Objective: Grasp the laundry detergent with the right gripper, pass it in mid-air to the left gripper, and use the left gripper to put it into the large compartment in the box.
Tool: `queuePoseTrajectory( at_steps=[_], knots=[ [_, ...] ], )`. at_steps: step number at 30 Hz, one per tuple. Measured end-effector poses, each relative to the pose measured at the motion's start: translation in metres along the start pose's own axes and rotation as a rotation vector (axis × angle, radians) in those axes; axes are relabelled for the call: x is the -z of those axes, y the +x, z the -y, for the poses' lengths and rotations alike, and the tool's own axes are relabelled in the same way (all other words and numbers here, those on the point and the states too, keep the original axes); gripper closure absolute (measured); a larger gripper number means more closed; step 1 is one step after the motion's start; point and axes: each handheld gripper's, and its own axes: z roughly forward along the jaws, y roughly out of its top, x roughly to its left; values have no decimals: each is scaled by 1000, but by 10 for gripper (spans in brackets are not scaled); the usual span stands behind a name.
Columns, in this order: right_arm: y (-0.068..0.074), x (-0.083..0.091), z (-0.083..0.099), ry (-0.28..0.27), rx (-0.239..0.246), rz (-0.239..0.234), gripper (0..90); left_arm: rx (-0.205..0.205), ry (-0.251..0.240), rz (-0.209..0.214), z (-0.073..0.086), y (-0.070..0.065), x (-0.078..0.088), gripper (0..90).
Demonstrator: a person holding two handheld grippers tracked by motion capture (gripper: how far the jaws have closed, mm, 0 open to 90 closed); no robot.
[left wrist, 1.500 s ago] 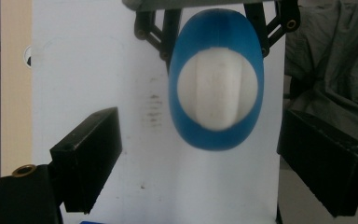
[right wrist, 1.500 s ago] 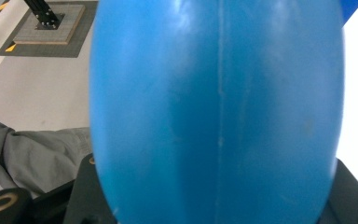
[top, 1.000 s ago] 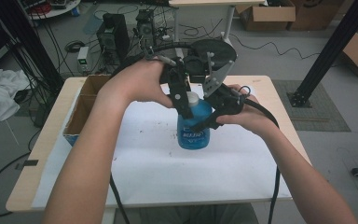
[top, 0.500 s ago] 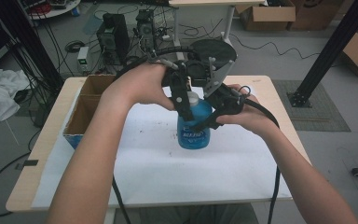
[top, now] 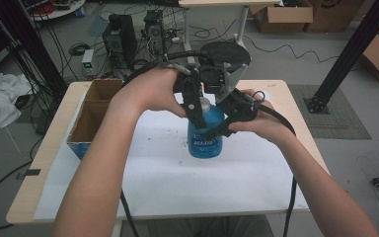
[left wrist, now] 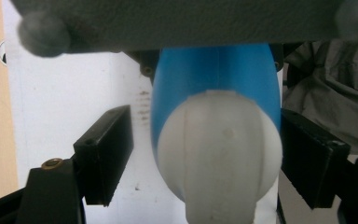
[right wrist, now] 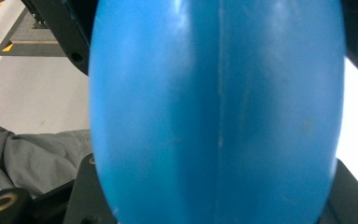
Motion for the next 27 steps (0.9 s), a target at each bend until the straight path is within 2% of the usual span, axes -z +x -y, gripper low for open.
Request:
queuePoseTrajectory(
  at_steps=[3, 4, 12, 13, 14, 17, 27],
  knots=[
    [-1, 0, 0, -8, 11, -3, 457, -2, -2, 5, 0, 0, -1, 262],
    [0, 0, 0, 3, -7, -5, 457, -4, -1, 2, -1, 0, -1, 262],
    [0, -1, 0, 3, -9, -2, 457, -2, -7, -8, -1, -1, 0, 275],
    [-1, -1, 0, -7, 7, 0, 457, -5, -10, -11, 0, -1, 0, 278],
    [0, -1, 0, -1, -5, 1, 456, -6, -14, -15, 0, -1, 0, 281],
    [-2, -1, 1, -10, 5, 4, 457, -8, -25, -13, 1, -1, 0, 303],
    [-3, -1, 2, -12, -4, 1, 456, -10, -27, -4, 1, 0, -1, 368]
  ],
)
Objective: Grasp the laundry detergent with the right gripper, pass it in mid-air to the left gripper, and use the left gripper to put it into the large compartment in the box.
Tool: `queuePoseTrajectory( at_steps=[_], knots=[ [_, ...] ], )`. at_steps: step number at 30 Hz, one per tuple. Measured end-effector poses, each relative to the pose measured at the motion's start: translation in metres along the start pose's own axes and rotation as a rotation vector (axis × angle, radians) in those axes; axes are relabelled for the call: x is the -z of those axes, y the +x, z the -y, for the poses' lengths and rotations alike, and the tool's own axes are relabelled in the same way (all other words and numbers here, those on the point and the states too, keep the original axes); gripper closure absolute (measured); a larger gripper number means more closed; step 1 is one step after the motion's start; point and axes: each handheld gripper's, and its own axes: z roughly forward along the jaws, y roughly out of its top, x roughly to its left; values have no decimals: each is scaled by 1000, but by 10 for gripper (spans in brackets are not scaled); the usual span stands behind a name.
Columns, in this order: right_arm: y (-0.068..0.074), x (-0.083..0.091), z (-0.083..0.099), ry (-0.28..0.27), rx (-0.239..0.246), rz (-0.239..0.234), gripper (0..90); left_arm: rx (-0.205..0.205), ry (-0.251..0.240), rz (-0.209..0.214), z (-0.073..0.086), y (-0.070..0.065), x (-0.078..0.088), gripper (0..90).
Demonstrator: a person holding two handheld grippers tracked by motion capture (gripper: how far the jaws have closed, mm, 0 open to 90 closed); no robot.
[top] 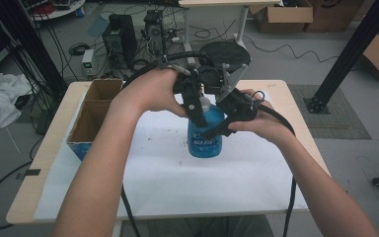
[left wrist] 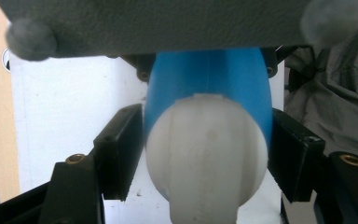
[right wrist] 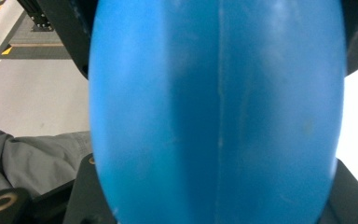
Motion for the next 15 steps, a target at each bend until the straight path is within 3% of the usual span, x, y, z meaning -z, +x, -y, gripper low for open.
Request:
queuePoseTrajectory(
  at_steps=[15],
  knots=[
    [-2, 0, 1, -3, -19, 7, 452, 3, -1, -4, -1, 3, 0, 387]
  ],
)
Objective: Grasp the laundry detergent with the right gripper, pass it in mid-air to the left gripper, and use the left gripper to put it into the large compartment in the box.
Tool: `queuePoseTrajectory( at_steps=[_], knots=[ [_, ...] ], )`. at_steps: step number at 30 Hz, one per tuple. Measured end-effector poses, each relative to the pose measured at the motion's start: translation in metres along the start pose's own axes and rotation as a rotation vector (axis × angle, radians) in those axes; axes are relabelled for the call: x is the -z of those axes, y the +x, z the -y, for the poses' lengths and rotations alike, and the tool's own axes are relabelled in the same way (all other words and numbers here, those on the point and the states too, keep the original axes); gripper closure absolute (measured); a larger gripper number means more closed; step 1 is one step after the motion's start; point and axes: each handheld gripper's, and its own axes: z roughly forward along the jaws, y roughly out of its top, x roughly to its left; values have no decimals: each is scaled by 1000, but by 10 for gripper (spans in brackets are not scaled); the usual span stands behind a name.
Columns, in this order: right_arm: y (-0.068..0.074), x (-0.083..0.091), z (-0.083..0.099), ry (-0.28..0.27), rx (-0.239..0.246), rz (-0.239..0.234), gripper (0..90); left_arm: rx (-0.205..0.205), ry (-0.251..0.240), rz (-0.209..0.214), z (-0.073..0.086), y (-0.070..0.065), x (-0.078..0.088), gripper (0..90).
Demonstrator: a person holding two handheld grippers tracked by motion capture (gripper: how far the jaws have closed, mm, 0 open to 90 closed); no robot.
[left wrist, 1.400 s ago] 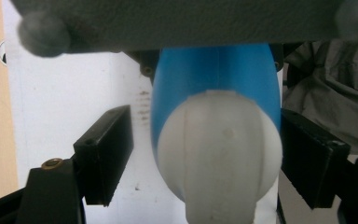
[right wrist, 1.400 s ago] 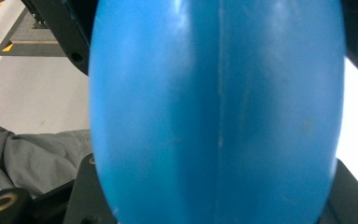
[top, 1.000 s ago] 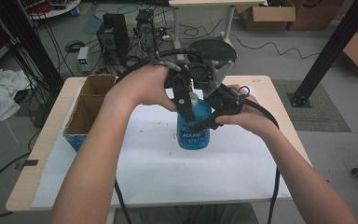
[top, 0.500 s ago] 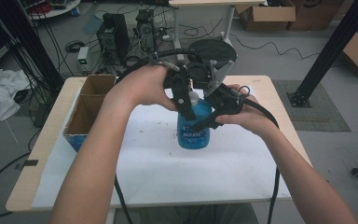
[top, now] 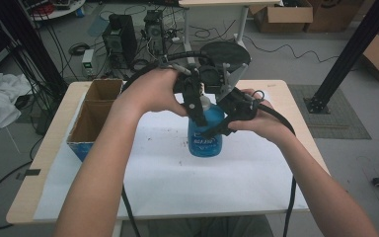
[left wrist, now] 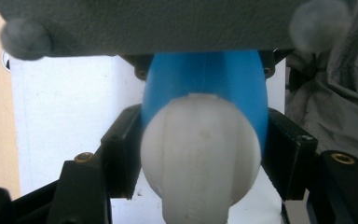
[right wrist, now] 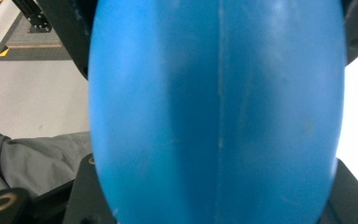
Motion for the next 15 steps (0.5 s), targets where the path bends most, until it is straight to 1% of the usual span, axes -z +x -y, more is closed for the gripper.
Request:
queuePoseTrajectory(
  at_steps=[2, 5, 6, 7, 8, 9, 10, 12, 13, 15],
  knots=[
    [-1, 1, 0, -7, 7, 1, 448, 2, -8, -3, 1, 1, 2, 387],
    [-3, 2, 0, -21, 3, 12, 438, 21, -21, 4, 1, 3, 5, 389],
    [-3, 3, -1, -27, -1, 14, 418, 30, -21, 5, 2, 3, 6, 389],
    [-2, 3, -1, -31, -3, 30, 359, 30, -21, 5, 2, 3, 6, 389],
    [-2, 3, -2, -23, -10, 36, 309, 45, -19, 6, 3, 5, 8, 389],
    [-3, 2, -2, -7, -14, 41, 291, 56, -15, 6, 4, 5, 10, 389],
    [-3, 3, -2, 5, -15, 46, 291, 56, -15, 6, 4, 5, 10, 389],
    [-4, 3, -1, 19, -24, 48, 277, 96, -8, -2, 8, 8, 15, 389],
    [-4, 3, 0, 25, -27, 54, 276, 107, -3, -6, 10, 9, 18, 389],
    [-5, 5, 2, 36, -31, 69, 270, 143, 11, -14, 14, 12, 22, 389]
  ],
)
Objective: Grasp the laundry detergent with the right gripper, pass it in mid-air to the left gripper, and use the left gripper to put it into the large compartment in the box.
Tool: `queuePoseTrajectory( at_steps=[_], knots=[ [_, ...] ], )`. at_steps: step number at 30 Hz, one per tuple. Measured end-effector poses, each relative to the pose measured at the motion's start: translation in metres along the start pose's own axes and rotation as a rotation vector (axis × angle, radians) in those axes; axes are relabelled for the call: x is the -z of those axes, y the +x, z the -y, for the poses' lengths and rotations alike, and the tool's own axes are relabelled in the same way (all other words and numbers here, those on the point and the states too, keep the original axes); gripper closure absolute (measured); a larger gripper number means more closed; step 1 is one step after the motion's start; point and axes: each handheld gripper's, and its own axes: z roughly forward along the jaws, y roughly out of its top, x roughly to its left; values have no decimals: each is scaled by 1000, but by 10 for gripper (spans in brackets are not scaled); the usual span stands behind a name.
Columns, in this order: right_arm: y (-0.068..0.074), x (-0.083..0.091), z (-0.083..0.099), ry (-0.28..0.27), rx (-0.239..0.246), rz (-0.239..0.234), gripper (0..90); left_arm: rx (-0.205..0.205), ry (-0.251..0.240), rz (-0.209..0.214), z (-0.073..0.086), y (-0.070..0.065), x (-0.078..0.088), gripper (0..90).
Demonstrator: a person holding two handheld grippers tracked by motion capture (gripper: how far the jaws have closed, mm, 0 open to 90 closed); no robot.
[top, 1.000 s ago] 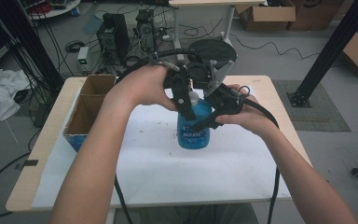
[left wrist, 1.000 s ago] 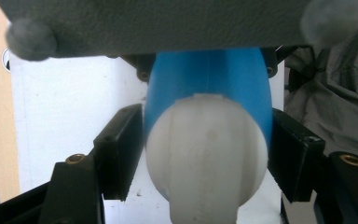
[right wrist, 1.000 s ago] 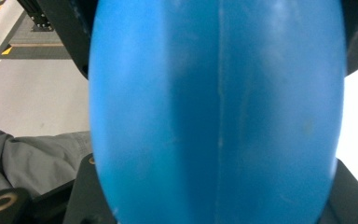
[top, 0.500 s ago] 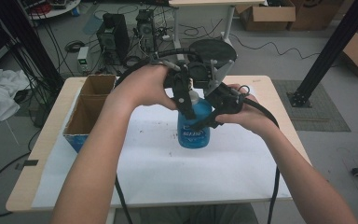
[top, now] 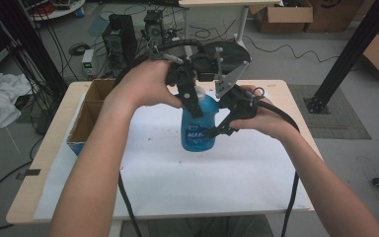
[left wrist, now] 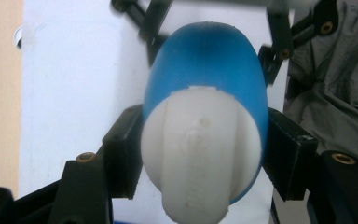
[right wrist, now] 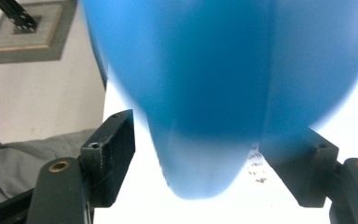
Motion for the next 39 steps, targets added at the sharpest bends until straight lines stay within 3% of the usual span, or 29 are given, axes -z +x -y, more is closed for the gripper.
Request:
queuePoseTrajectory(
  at_steps=[3, 5, 6, 7, 8, 9, 10, 11, 12, 14, 18, 22, 23, 25, 26, 28, 29, 30, 31, 32, 33, 39],
  knots=[
    [-4, 5, 5, 26, -16, 31, 259, 68, 15, -14, 7, 5, 8, 390],
    [-6, 10, 10, 45, -27, 44, 259, 136, 29, -18, 12, 10, 14, 389],
    [-7, 12, 12, 53, -36, 52, 260, 136, 29, -18, 12, 10, 14, 389],
    [-9, 14, 14, 68, -43, 59, 261, 204, 48, -29, 18, 16, 19, 390],
    [-9, 17, 17, 87, -49, 69, 262, 236, 55, -39, 21, 18, 23, 389],
    [-9, 17, 17, 87, -49, 69, 262, 236, 55, -39, 21, 18, 23, 390],
    [-12, 22, 22, 127, -65, 88, 263, 301, 76, -61, 28, 23, 29, 390],
    [-12, 24, 24, 145, -70, 100, 263, 301, 76, -61, 28, 23, 29, 390],
    [-13, 27, 27, 161, -75, 111, 264, 361, 98, -81, 36, 29, 36, 389],
    [-15, 32, 32, 189, -90, 121, 279, 431, 109, -104, 45, 33, 43, 389],
    [-19, 41, 44, 273, -117, 167, 280, 541, 117, -168, 61, 39, 60, 390],
    [-26, 49, 57, 351, -174, 186, 280, 686, 108, -259, 78, 45, 78, 390],
    [-26, 49, 57, 351, -174, 186, 280, 686, 108, -259, 78, 45, 78, 390],
    [-28, 52, 64, 391, -191, 210, 280, 772, 101, -293, 88, 48, 86, 390],
    [-30, 55, 70, 429, -208, 232, 280, 855, 94, -319, 99, 51, 92, 390],
    [-30, 58, 75, 453, -228, 242, 281, 936, 100, -341, 112, 54, 97, 390],
    [-30, 58, 75, 453, -228, 242, 281, 936, 100, -341, 112, 54, 97, 390],
    [-31, 61, 79, 468, -238, 250, 287, 1016, 110, -360, 124, 57, 100, 390],
    [-32, 63, 81, 472, -244, 252, 287, 1050, 117, -365, 130, 58, 100, 390],
    [-32, 63, 81, 472, -244, 252, 287, 1050, 117, -365, 130, 58, 100, 390],
    [-32, 67, 86, 489, -253, 257, 287, 1119, 125, -382, 142, 60, 101, 390],
    [-35, 75, 96, 526, -287, 273, 288, 1234, 157, -408, 173, 63, 99, 390]
  ],
)
